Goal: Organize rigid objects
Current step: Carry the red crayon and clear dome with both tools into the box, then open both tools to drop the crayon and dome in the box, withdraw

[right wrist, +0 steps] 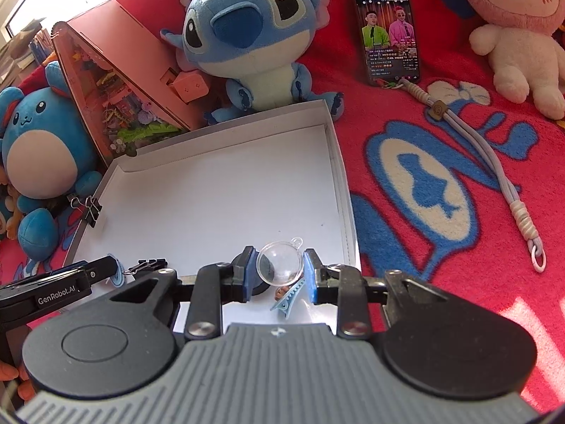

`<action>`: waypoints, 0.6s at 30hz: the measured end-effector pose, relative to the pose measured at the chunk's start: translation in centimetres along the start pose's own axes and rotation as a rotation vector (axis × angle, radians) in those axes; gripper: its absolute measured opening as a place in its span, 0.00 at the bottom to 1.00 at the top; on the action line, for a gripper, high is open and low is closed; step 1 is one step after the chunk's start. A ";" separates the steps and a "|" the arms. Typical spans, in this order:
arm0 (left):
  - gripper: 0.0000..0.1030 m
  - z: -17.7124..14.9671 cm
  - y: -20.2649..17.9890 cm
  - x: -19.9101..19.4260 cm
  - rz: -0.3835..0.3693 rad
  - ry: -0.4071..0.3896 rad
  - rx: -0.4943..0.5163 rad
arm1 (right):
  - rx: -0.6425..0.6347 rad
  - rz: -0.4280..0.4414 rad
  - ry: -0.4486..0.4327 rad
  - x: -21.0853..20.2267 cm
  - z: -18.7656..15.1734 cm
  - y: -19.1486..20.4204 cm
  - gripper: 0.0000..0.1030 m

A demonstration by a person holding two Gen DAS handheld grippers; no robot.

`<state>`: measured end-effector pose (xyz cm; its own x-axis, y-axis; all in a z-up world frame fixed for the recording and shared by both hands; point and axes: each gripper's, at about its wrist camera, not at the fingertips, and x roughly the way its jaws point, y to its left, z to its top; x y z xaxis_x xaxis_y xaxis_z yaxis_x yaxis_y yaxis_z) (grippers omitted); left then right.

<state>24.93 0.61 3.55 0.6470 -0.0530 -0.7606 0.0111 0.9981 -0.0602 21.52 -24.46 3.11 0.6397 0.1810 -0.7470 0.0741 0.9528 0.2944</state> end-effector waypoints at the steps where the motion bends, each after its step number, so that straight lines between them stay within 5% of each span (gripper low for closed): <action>1: 0.41 0.0 0.0 0.0 -0.002 -0.001 0.002 | 0.000 -0.003 -0.001 0.1 0.0 0.0 0.33; 18: 0.41 0.0 -0.2 0.0 -0.063 0.014 -0.019 | 0.017 -0.002 0.021 1.5 0.1 -0.1 0.33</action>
<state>24.92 0.43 3.51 0.6346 -0.1167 -0.7640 0.0368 0.9920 -0.1210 22.52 -24.33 1.98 0.6232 0.1844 -0.7600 0.0885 0.9490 0.3027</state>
